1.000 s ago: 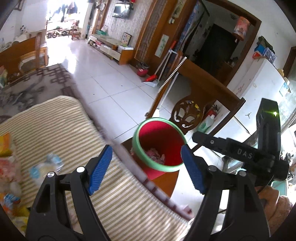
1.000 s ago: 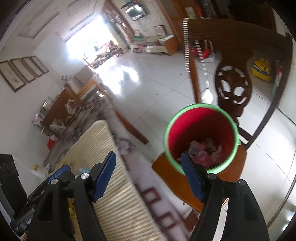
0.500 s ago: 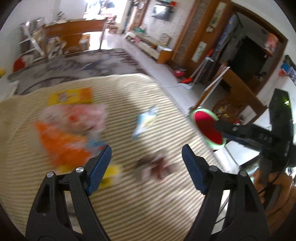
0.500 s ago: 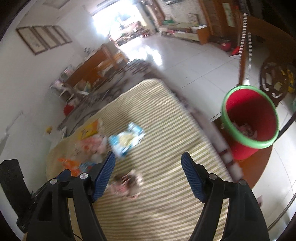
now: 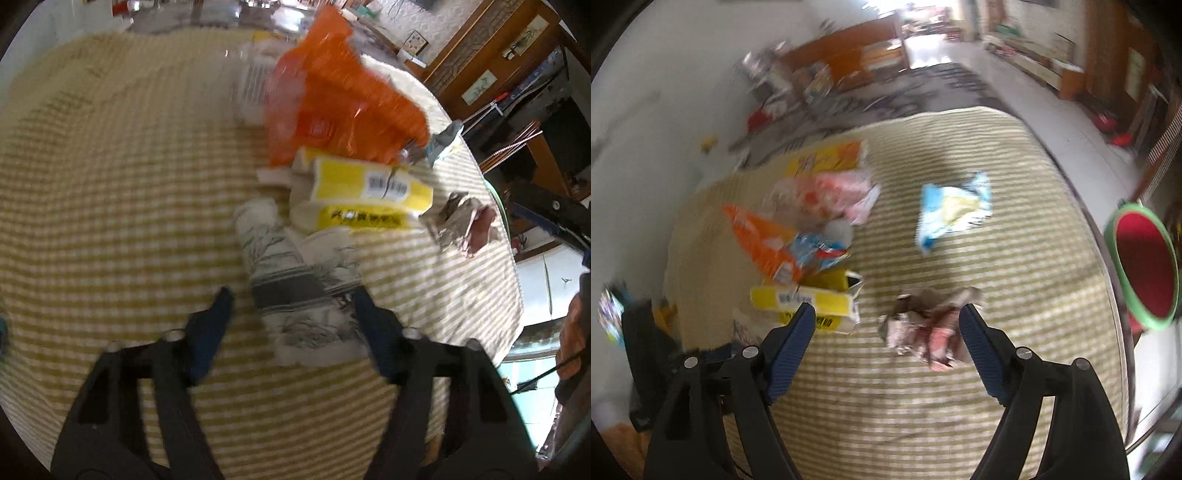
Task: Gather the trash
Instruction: 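Grasp the patterned paper cup with the left tool while the right tool grasps the orange snack bag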
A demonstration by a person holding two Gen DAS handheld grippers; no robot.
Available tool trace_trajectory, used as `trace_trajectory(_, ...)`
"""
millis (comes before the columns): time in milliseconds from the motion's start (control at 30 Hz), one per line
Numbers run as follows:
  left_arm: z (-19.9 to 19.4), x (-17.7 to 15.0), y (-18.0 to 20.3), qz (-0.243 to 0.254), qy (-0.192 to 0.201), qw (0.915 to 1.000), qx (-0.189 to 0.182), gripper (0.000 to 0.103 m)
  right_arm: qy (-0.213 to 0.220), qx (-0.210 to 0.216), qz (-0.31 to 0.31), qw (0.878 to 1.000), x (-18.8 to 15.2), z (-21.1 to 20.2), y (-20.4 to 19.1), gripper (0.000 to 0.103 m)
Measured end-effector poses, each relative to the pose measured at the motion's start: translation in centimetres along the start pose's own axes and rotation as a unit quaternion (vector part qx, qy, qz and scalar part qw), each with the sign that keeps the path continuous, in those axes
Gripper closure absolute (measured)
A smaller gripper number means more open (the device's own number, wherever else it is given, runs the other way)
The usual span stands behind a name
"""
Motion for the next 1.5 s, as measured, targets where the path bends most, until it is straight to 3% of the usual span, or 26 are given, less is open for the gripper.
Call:
trace_trajectory(67,-0.3,-0.1,-0.1,-0.002,0.002,0.9999,-0.011,0.06,-0.021,0.0,-0.036,0.999,0.2,1.2,-1.2,0.026)
trace_trajectory(200,-1.0,-0.4,0.0,0.014,0.008,0.9998,-0.012,0.066,-0.067,-0.003,-0.096,0.993,0.2,4.2,-2.5,0.026)
trace_trajectory(367,-1.9,-0.4,-1.7,0.004,0.011,0.9999,-0.005,0.067,-0.102,0.007,-0.109,0.989,0.2,7.7,-2.5,0.027)
trace_trajectory(433,-2.2,-0.2,-2.6,-0.006,0.014,0.9999,0.003,0.067,-0.115,0.013,-0.103,0.988,-0.1,8.9,-2.2,0.04)
trace_trajectory(467,-2.4,-0.1,-3.1,-0.012,0.015,0.9998,0.008,0.067,-0.126,0.018,-0.097,0.987,-0.4,9.4,-2.0,0.062)
trace_trajectory(500,-2.4,0.0,-3.6,-0.018,0.016,0.9996,0.013,0.067,-0.134,0.023,-0.092,0.986,-0.7,9.6,-1.9,0.077)
trace_trajectory(567,-2.4,0.3,-4.5,-0.028,0.016,0.9993,0.02,0.067,-0.142,0.038,-0.087,0.985,-1.4,9.5,-2.3,0.088)
trace_trajectory(700,-2.2,0.2,-5.9,-0.045,0.013,0.9984,0.033,0.067,-0.163,0.062,-0.072,0.982,-3.5,8.5,-3.6,0.093)
trace_trajectory(833,-2.4,0.1,-7.0,-0.053,0.012,0.9978,0.038,0.067,-0.191,0.119,-0.051,0.973,-5.7,7.4,-5.1,0.089)
trace_trajectory(933,-2.4,-0.1,-7.4,-0.053,0.01,0.9978,0.039,0.067,-0.202,0.133,-0.057,0.969,-6.9,6.6,-6.0,0.066)
trace_trajectory(967,-2.6,-0.3,-8.1,-0.053,0.011,0.9978,0.038,0.067,-0.198,0.132,-0.06,0.969,-7.0,6.3,-6.0,0.06)
trace_trajectory(1233,-3.7,-0.1,-7.9,-0.051,0.03,0.9977,0.034,0.066,-0.114,0.087,-0.063,0.988,-3.3,5.5,-5.1,0.055)
trace_trajectory(1367,-3.8,-0.2,-7.8,-0.051,0.028,0.9978,0.031,0.059,-0.08,0.065,-0.082,0.991,-0.7,5.7,-5.3,0.053)
trace_trajectory(1500,-4.0,-0.2,-7.1,-0.052,0.034,0.998,0.015,0.055,-0.065,0.061,-0.107,0.99,1.0,6.6,-6.7,0.04)
Point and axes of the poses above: each gripper's, at about its wrist camera, not at the fingertips, and z roughly the way its jaws point, y to its right, x to its top, the point moved 4 cm from there along z, roughly the way its jaws point, and after that the axes turned 12 degrees about x, right-handed, at the moved point
